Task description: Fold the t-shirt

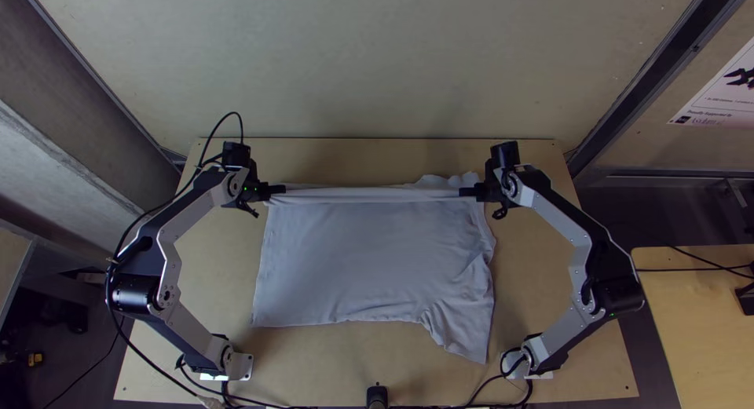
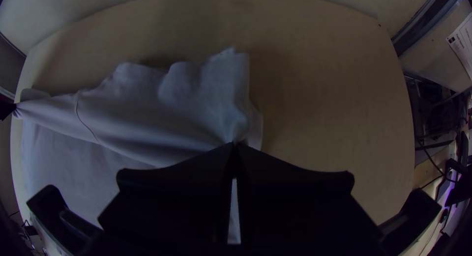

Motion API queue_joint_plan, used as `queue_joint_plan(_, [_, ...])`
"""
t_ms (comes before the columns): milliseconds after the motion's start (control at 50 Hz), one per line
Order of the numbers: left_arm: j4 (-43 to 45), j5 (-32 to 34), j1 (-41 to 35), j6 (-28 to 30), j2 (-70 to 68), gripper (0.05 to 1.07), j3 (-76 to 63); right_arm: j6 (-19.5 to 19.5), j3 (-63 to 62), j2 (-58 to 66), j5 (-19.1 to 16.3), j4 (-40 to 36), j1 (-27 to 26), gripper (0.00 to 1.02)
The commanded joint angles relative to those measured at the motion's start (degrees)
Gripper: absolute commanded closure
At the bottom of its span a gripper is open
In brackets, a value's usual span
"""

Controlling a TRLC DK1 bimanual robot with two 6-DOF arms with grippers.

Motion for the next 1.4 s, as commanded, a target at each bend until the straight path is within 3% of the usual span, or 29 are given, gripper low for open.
queue_joint_plan(0, [0.98,-0.51,0.85,0.62,-3.03,1.04,-3.77,1.28,-4.26,-2.01,1.86,0.37,-0.19,1.0])
queue_joint_plan(280, [5.55,-0.43,0.76,0.62,-4.61,1.03,-11.86,1.63,-13.4,-2.27,2.82,7.76,-0.1,1.0])
queue_joint_plan(320, [6.08,-0.34,0.76,0.45,-4.61,0.87,-12.91,1.63,-13.58,-1.74,2.82,8.11,-0.28,1.0])
queue_joint_plan(360, [6.08,-0.34,0.59,0.36,-4.35,0.62,-13.62,1.63,-13.31,-1.13,2.91,8.11,-0.45,0.99])
queue_joint_plan(380, [5.9,-0.34,0.41,0.36,-4.17,0.5,-13.88,1.63,-13.23,-1.04,3.26,8.11,-0.54,0.94])
queue_joint_plan(440, [4.58,0.54,0.24,0.54,-3.29,0.18,-13.53,2.6,-13.58,-1.74,5.11,8.02,-0.54,0.64])
queue_joint_plan(480, [3.0,1.77,0.59,0.62,-2.85,0.11,-12.83,2.86,-14.02,-2.97,5.37,8.11,-0.45,0.42])
queue_joint_plan(520, [2.65,2.21,0.85,0.62,-3.12,0.1,-12.56,3.3,-14.19,-4.03,5.72,8.02,-0.54,0.16])
queue_joint_plan(560, [2.91,2.47,1.29,0.62,-4.08,0.1,-12.65,3.92,-14.28,-5.34,6.08,8.02,-0.72,0.04])
queue_joint_plan(720, [2.12,4.32,2.52,1.06,-8.92,0.1,-12.3,3.83,-14.28,-12.29,6.08,7.4,-2.04,0.04])
queue_joint_plan(940, [-6.23,6.34,2.61,3.88,-16.39,0.1,-10.1,3.74,-13.93,-24.15,6.08,1.6,-2.21,0.04])
queue_joint_plan(1200, [-17.65,6.34,2.43,6.07,-25.44,0.11,-8.34,4.27,-12.08,-34.26,5.99,-13.34,-2.12,0.04])
queue_joint_plan(1380, [-25.92,6.34,2.08,9.85,-33.88,0.11,-11.77,7.35,-13.66,-41.2,5.81,-23.53,-0.45,0.04])
